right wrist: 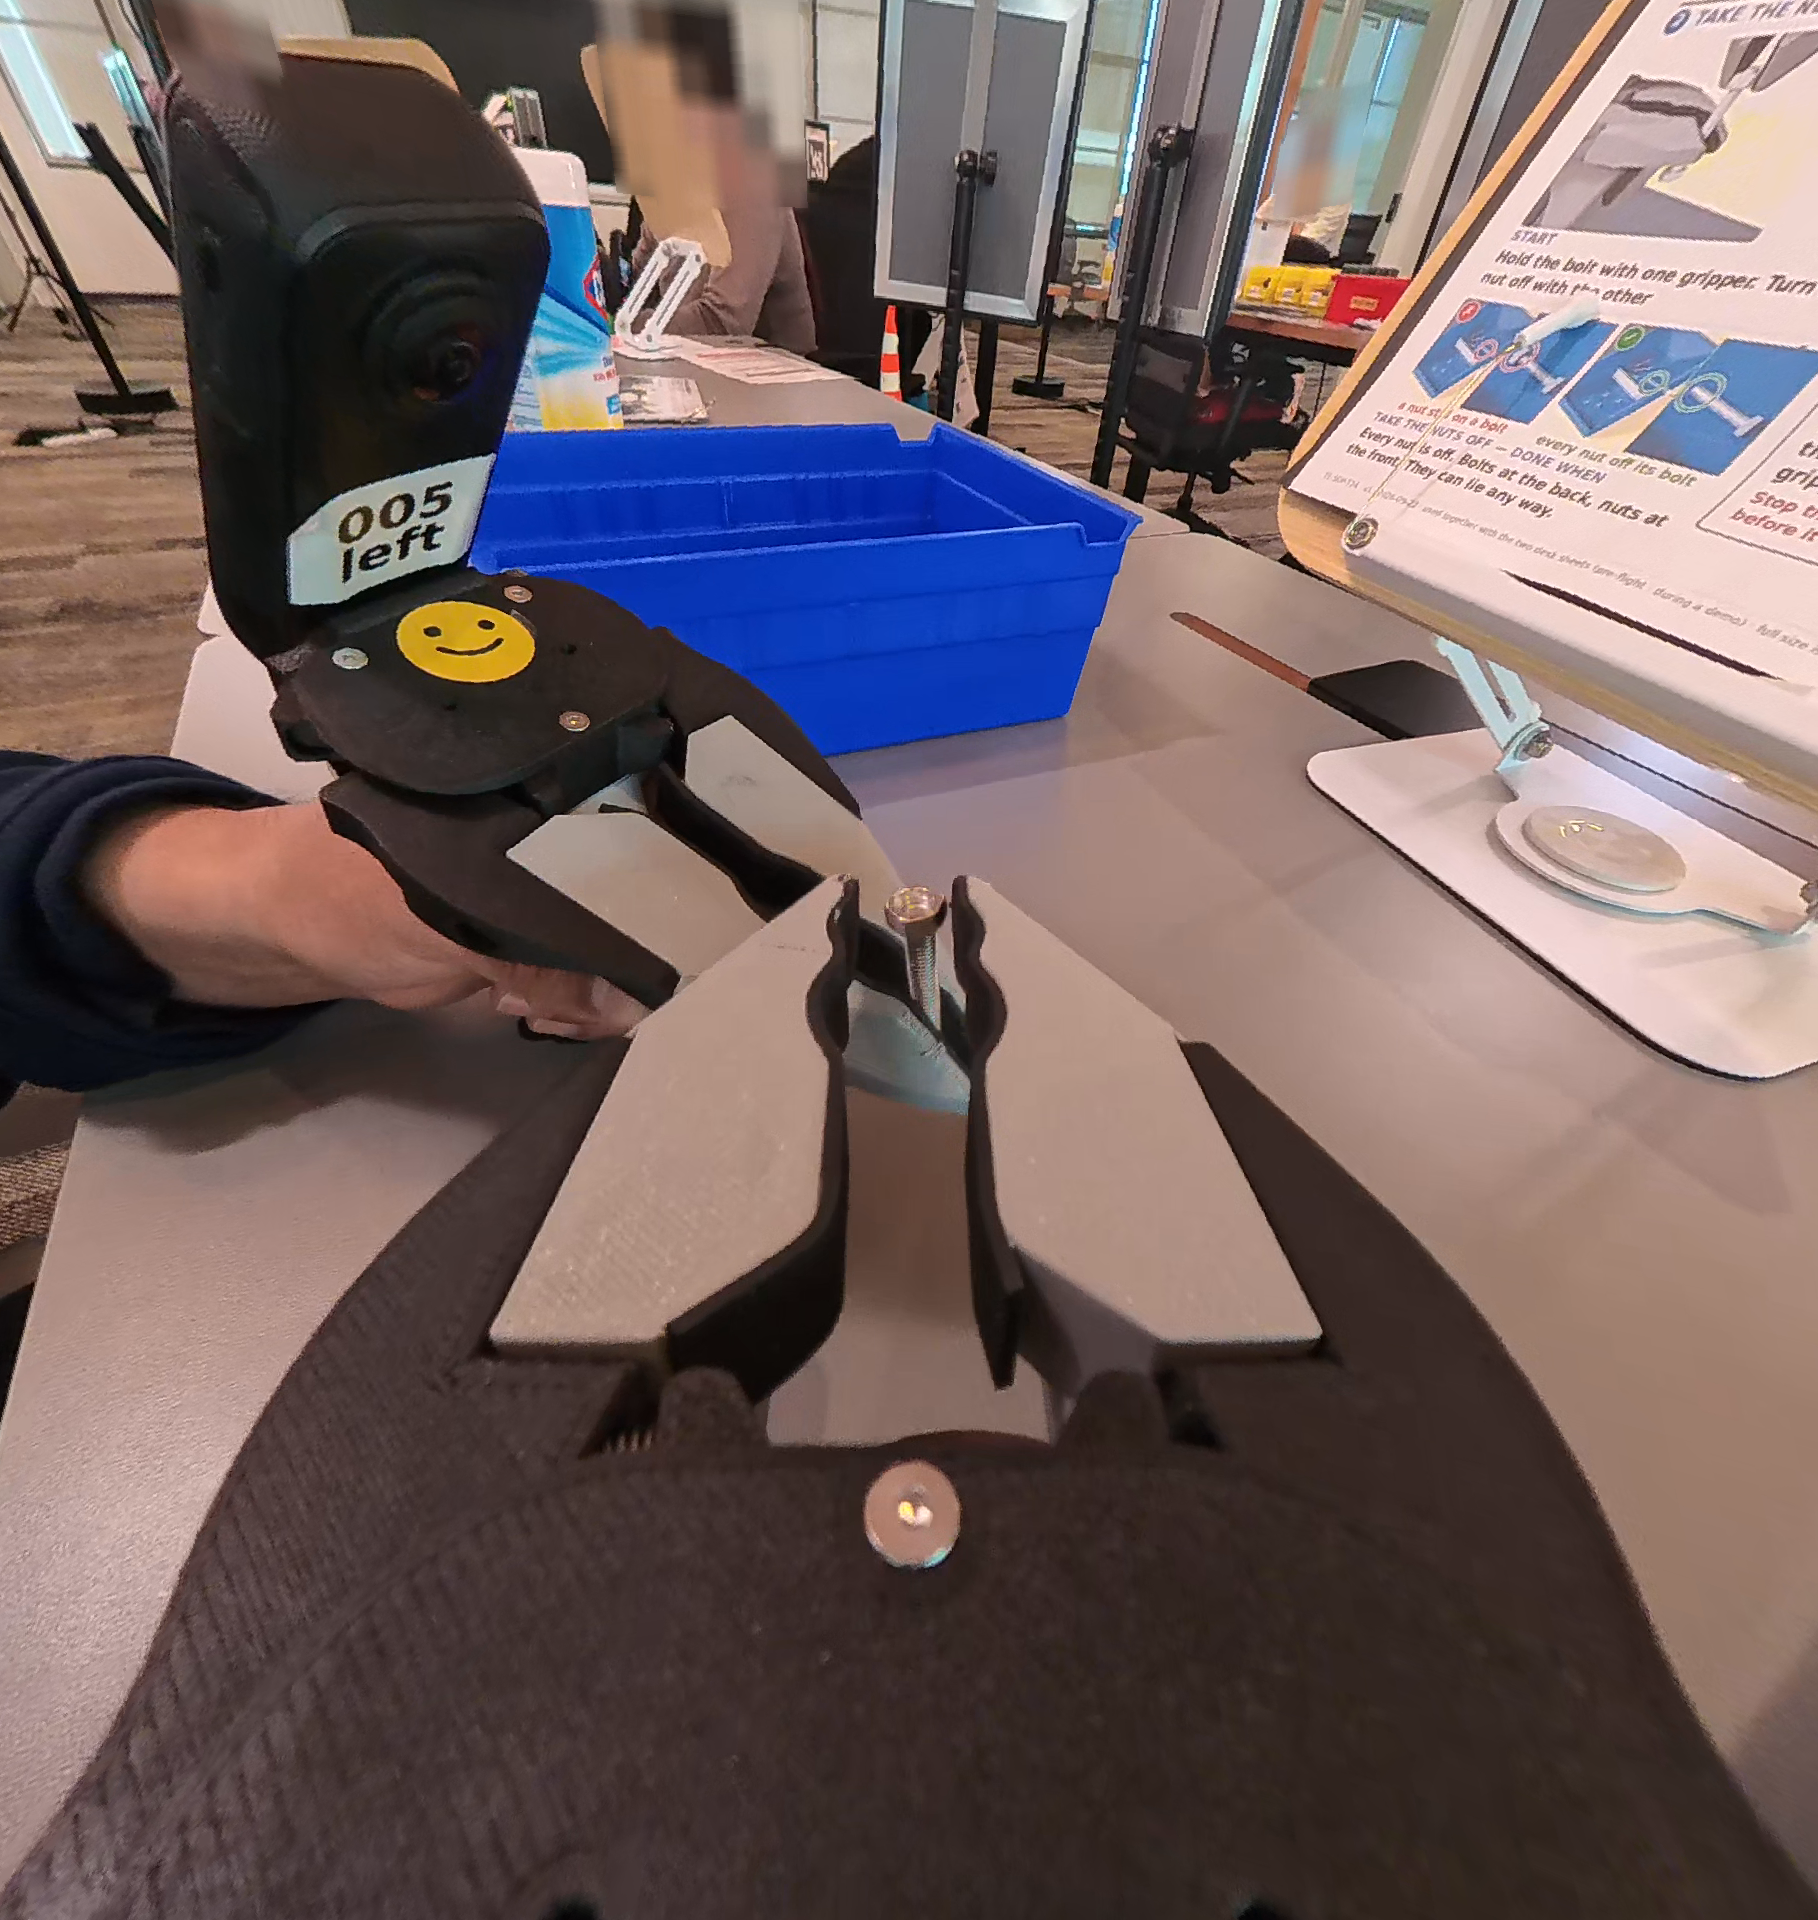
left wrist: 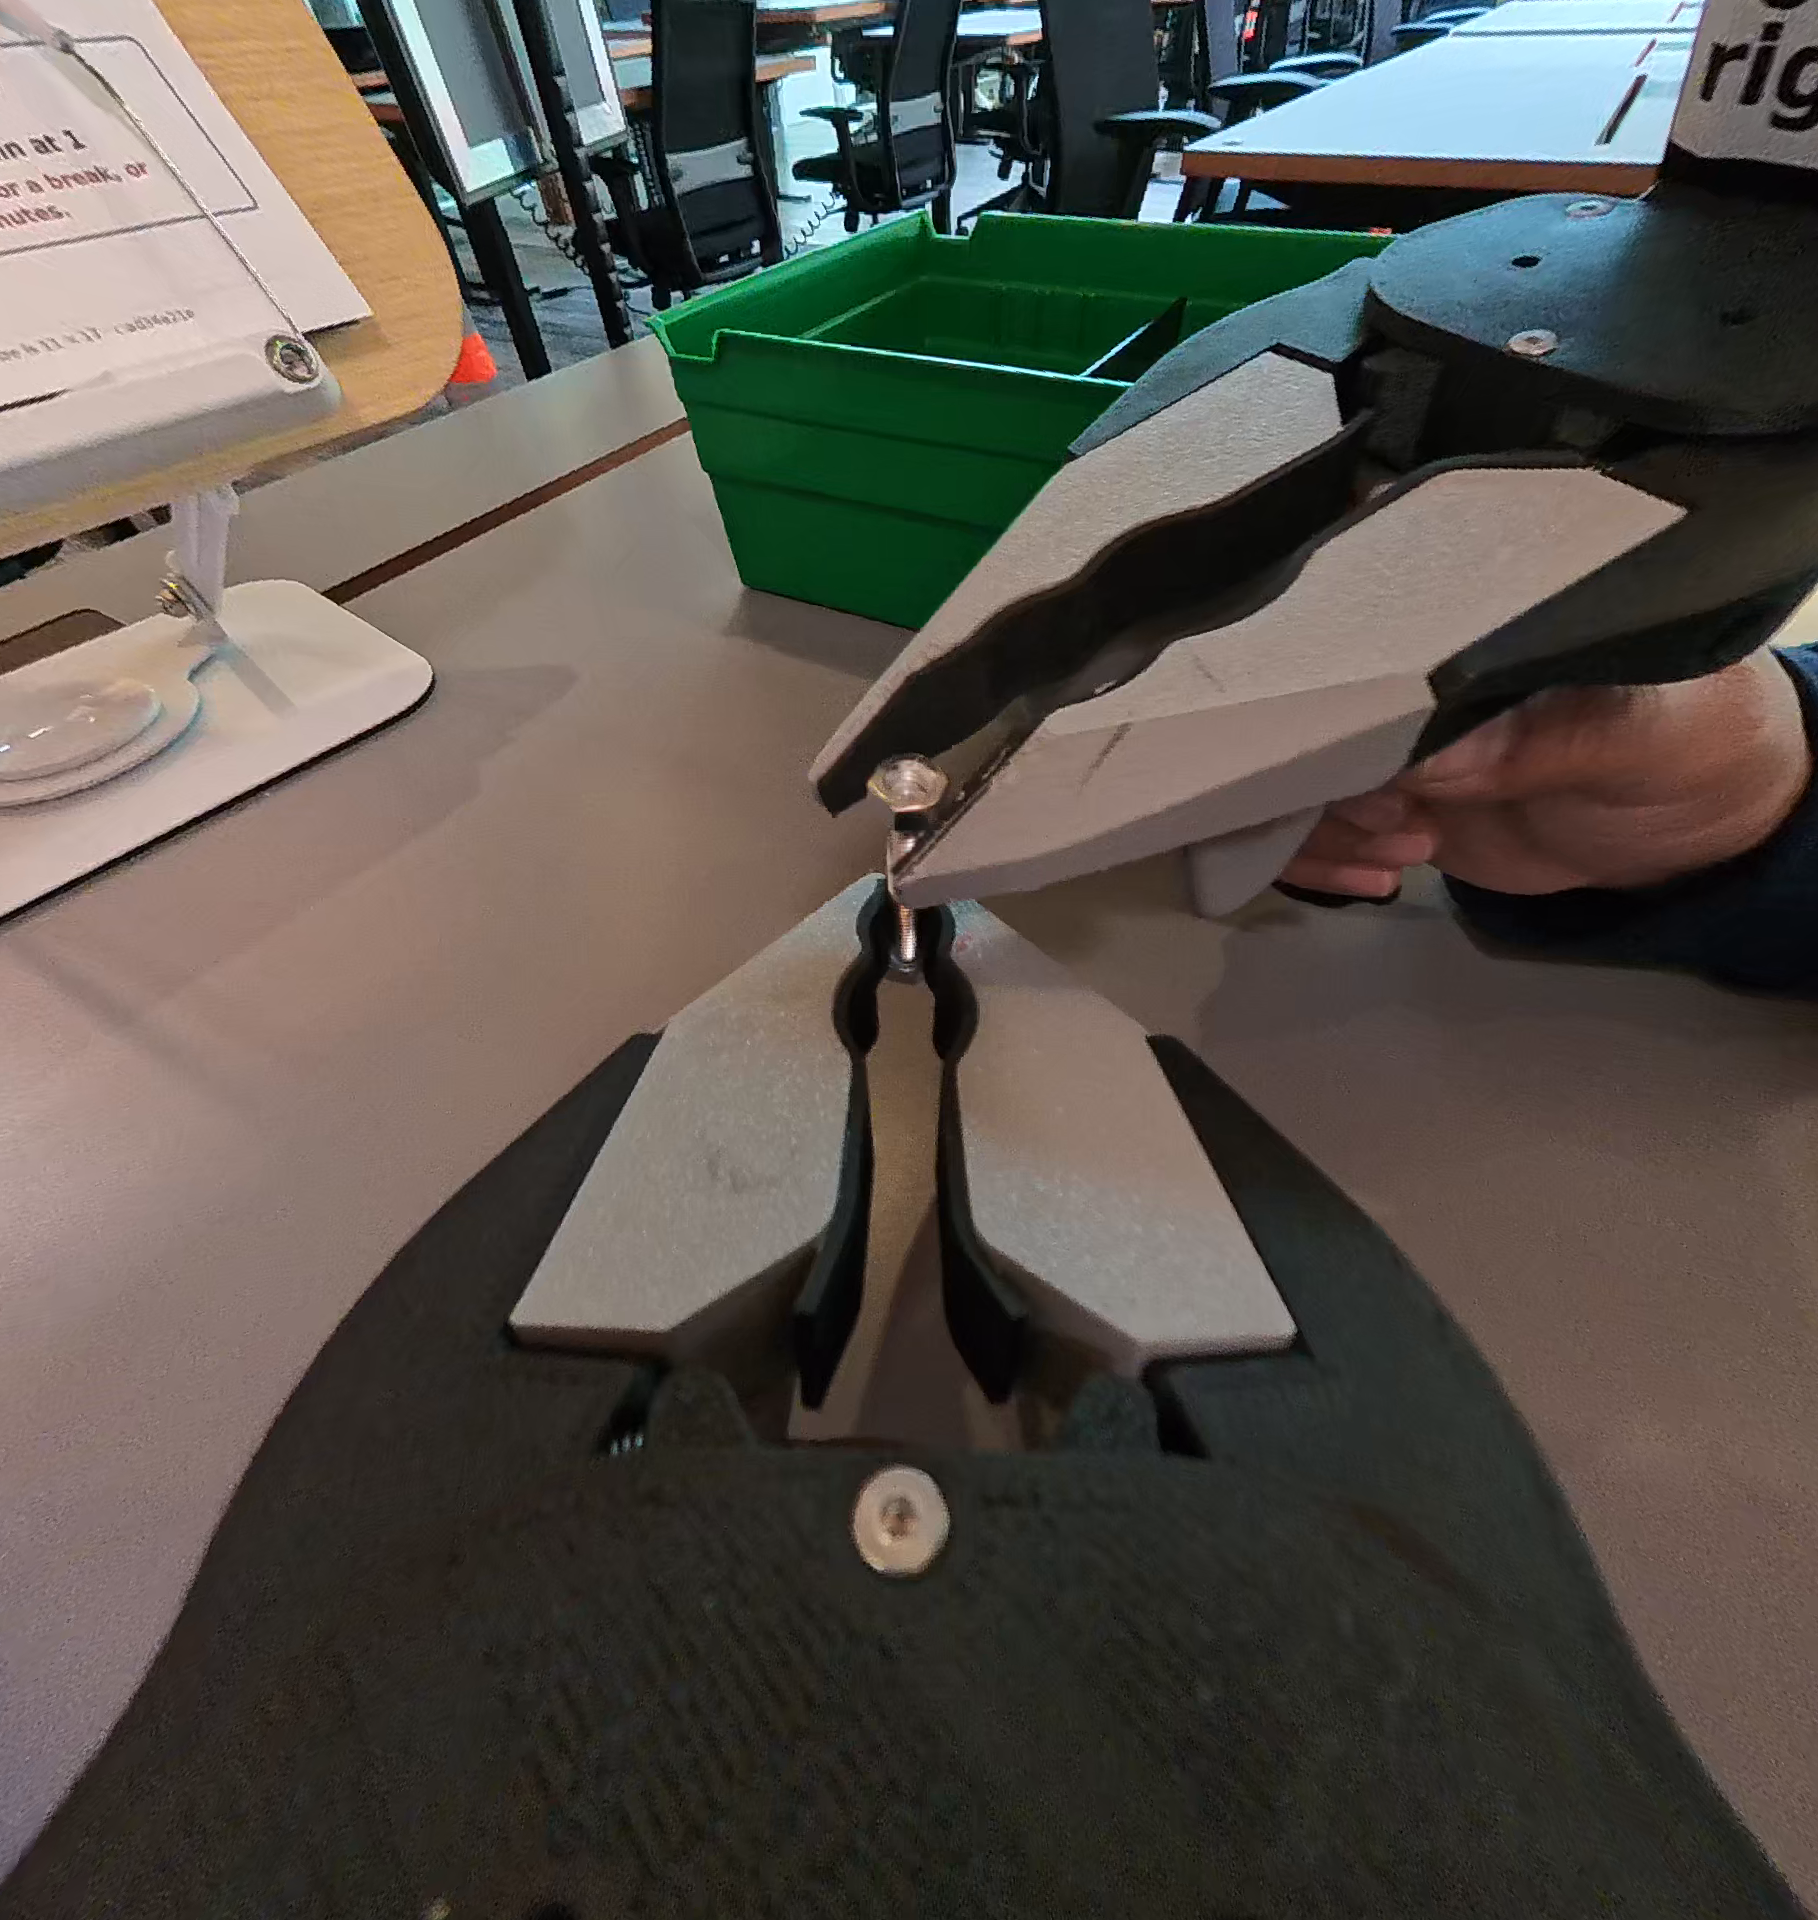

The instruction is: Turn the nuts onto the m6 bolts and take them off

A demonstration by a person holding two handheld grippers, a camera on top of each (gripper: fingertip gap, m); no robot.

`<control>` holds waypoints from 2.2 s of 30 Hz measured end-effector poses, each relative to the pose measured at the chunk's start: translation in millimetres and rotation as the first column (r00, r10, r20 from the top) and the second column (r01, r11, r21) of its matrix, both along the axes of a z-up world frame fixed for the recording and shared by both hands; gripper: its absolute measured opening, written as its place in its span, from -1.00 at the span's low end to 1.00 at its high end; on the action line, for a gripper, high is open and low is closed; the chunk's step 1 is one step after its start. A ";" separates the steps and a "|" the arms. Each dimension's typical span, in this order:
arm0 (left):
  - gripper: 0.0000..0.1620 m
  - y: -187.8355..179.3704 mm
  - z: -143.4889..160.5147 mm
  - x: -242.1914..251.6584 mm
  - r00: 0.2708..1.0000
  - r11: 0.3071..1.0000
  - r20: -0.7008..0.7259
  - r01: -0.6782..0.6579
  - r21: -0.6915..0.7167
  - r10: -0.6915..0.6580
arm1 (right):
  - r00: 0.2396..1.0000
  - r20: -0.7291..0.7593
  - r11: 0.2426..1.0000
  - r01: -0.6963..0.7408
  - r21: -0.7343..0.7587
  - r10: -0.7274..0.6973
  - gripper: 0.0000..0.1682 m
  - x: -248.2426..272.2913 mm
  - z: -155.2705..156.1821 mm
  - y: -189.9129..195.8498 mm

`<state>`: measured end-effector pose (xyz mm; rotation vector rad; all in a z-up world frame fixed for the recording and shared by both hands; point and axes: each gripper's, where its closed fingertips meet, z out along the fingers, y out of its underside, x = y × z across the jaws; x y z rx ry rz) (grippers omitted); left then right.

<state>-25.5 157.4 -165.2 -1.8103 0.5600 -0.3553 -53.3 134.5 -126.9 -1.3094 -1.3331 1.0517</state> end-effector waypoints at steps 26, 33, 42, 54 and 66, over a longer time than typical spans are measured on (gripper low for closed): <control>-0.95 0.6 -2.3 4.6 0.999 0.999 -0.015 0.030 0.017 -0.029 | 0.991 -0.119 0.997 0.060 0.042 -0.054 -0.91 20.2 37.7 1.6; -0.96 -2.3 -2.8 9.3 0.998 0.998 -0.018 0.058 0.012 -0.057 | 0.905 -0.013 0.880 0.416 0.228 -0.425 -0.91 134.1 91.3 72.7; -0.96 -6.4 -5.2 19.4 0.993 0.994 -0.024 0.113 0.008 -0.112 | 0.535 0.760 0.845 0.533 0.036 -0.370 -0.88 246.1 -81.3 132.1; -0.96 -11.7 -0.7 26.6 0.987 0.987 0.000 0.160 0.024 -0.160 | 0.937 0.311 0.970 0.206 -0.127 -0.159 -0.74 137.2 40.5 26.8; -0.96 -17.6 5.8 30.4 0.986 0.985 -0.007 0.166 0.053 -0.166 | 0.952 0.307 0.987 0.063 -0.147 -0.015 -0.89 24.7 -9.7 -16.0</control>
